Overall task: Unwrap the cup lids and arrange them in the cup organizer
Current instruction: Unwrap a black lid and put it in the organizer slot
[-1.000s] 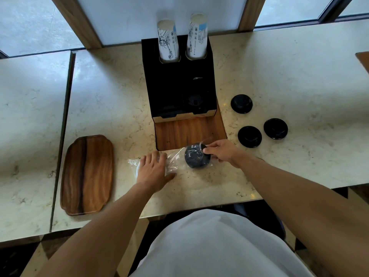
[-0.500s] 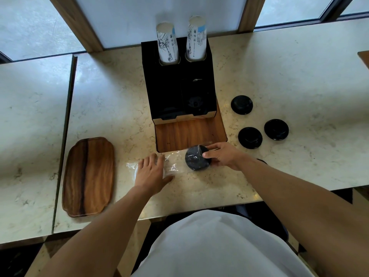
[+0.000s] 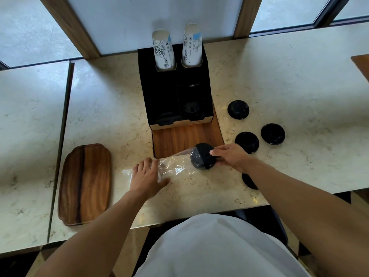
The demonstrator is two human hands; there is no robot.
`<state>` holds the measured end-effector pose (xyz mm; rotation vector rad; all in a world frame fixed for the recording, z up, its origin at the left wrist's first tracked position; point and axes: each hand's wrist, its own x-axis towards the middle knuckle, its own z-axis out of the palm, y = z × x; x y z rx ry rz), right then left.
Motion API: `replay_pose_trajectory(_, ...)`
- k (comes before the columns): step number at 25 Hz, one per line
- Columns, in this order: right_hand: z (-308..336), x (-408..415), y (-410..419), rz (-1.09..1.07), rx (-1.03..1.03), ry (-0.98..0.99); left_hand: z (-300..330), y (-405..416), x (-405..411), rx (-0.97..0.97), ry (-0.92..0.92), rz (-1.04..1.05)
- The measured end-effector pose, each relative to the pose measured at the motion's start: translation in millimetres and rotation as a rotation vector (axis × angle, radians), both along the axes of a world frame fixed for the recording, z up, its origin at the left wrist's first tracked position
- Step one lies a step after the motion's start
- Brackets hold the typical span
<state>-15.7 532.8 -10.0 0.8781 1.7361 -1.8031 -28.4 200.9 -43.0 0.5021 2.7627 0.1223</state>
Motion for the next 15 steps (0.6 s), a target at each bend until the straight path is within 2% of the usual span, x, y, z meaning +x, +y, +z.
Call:
replay_pose_trajectory(7,18.8,-19.6,6.7,-0.135,-0.029,0.068,1.3,-1.9,-9.9,-0.026,0.003,-0.001)
replay_pose_trajectory(11,30.9,-40.3,3.2,-0.159,0.051,0.144,0.9,-6.2,-16.0,-0.032,0.020,-0.045)
replay_pose_trajectory(15,36.7,-70.1,-7.5,-0.326,-0.098,0.140,2.1,-6.3,-19.9,-0.040,0.027,-0.065)
